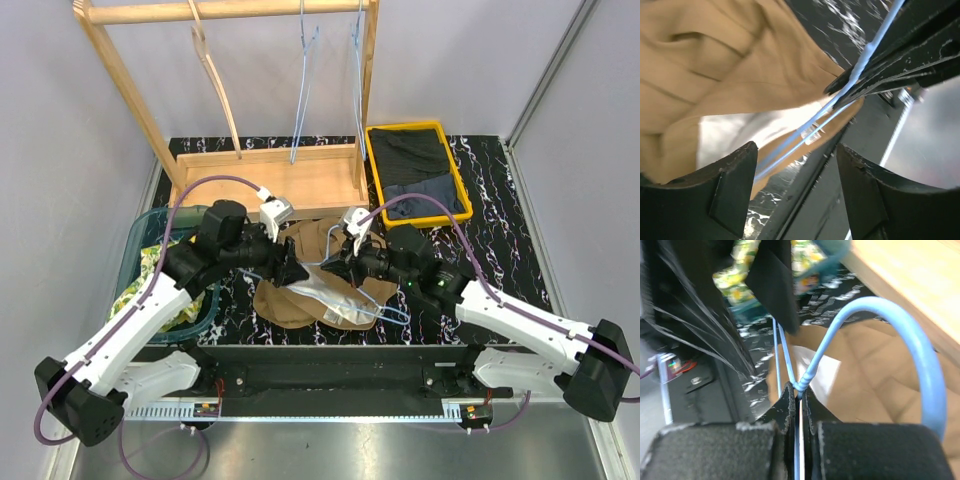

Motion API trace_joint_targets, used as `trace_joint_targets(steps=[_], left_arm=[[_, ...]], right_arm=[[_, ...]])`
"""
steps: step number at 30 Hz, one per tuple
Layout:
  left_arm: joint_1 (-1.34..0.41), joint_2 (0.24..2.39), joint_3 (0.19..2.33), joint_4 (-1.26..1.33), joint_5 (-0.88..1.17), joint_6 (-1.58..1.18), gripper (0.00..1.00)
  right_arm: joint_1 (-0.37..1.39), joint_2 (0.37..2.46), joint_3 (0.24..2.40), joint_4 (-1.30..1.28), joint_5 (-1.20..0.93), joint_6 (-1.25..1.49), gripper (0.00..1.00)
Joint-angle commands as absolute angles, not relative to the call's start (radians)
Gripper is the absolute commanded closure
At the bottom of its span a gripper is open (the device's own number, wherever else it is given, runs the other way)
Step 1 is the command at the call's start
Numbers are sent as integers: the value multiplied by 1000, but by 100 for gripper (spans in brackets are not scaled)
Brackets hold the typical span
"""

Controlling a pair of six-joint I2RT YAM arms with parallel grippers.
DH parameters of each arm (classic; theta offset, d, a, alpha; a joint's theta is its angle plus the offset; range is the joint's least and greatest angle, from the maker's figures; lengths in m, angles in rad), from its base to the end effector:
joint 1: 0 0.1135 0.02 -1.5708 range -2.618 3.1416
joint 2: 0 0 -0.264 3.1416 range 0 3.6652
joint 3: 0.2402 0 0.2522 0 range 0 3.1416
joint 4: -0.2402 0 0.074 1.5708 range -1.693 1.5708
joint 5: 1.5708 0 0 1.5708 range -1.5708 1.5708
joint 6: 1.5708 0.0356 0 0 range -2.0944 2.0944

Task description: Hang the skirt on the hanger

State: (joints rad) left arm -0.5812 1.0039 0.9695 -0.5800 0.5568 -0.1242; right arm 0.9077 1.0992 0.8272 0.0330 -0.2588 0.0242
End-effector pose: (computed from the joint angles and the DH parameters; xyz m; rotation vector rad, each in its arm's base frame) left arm 0.1654 -0.1312 0.3277 0.8276 2.0988 -0.9982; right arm 0.1513 0.2085 0.3150 -0.9798 1.6212 0.8842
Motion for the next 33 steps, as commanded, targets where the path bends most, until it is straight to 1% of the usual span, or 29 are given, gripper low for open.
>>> trace_joint_targets(steps=[1, 3, 6, 7, 9, 10, 13, 19, 26, 28, 33], left_arm=[[-584, 928, 1028, -560, 326, -207, 33], [-584, 905, 1014, -581, 286, -234, 34], [-584, 862, 985, -624, 200, -270, 41], [-584, 847, 974, -632, 186, -278, 46], [-584, 839, 936, -632, 198, -297, 52], [-584, 844, 924, -630, 202, -305, 54], [-584, 891, 897, -620, 203, -319, 57], [-597, 1037, 910, -586, 203, -322, 65], [-624, 1172, 899, -583, 127, -330, 66], [-629, 1203, 896, -586, 94, -347, 61], [-649, 1255, 907, -583, 48, -337, 58]], right_arm=[[907, 1046, 810, 66, -83, 29, 100], [907, 1037, 802, 60, -48, 38, 100], [907, 1039, 795, 40, 27, 58, 100], [907, 1039, 790, 35, 53, 69, 100], [907, 1032, 782, 28, 92, 87, 100], [907, 1028, 779, 28, 104, 94, 100], [907, 1022, 778, 11, 118, 110, 100], [907, 1025, 788, -44, 118, 136, 100], [907, 1011, 792, -66, 114, 152, 100], [907, 1006, 790, -71, 113, 152, 100], [907, 1005, 793, -80, 115, 153, 100]])
